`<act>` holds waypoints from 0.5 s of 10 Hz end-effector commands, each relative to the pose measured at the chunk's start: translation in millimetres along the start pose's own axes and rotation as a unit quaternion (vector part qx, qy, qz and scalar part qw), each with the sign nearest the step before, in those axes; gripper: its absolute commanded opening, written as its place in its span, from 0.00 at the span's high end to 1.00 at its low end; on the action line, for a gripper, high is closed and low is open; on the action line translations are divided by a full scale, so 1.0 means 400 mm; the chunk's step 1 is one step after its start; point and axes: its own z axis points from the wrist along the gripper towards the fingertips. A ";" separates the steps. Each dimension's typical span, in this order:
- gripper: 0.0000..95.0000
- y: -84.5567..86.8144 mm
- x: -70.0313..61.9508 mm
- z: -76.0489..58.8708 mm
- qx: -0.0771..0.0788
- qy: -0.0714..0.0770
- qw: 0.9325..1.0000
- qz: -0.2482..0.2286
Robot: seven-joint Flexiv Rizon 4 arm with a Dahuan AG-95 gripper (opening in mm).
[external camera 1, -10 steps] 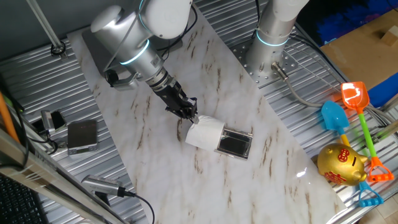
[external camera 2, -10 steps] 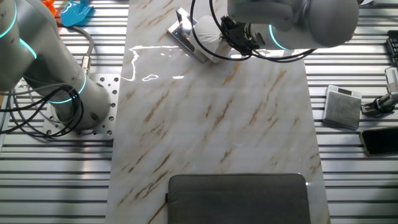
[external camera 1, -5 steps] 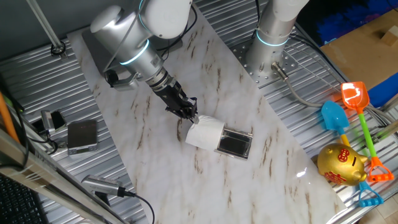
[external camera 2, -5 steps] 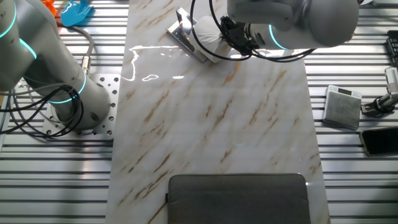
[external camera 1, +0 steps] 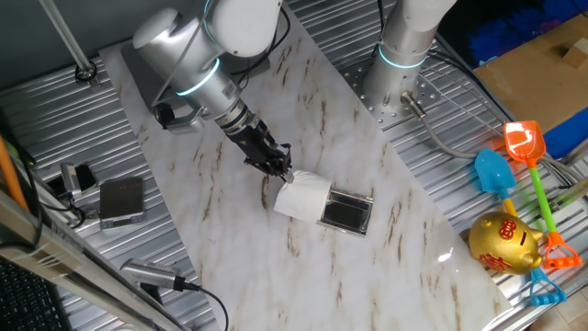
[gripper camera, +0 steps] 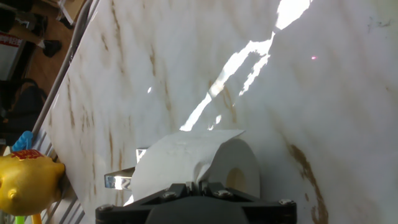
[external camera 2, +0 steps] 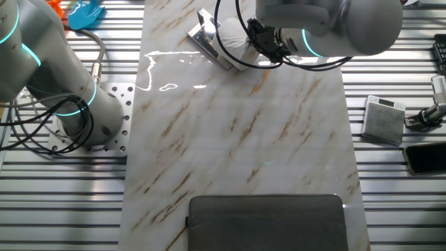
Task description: Take the roll of paper down from the shelf
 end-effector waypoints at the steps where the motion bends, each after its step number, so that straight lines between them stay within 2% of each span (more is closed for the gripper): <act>1: 1.00 0.000 -0.001 -0.001 -0.002 0.000 1.000 -0.003; 5: 1.00 0.000 -0.001 -0.001 -0.003 0.001 1.000 -0.006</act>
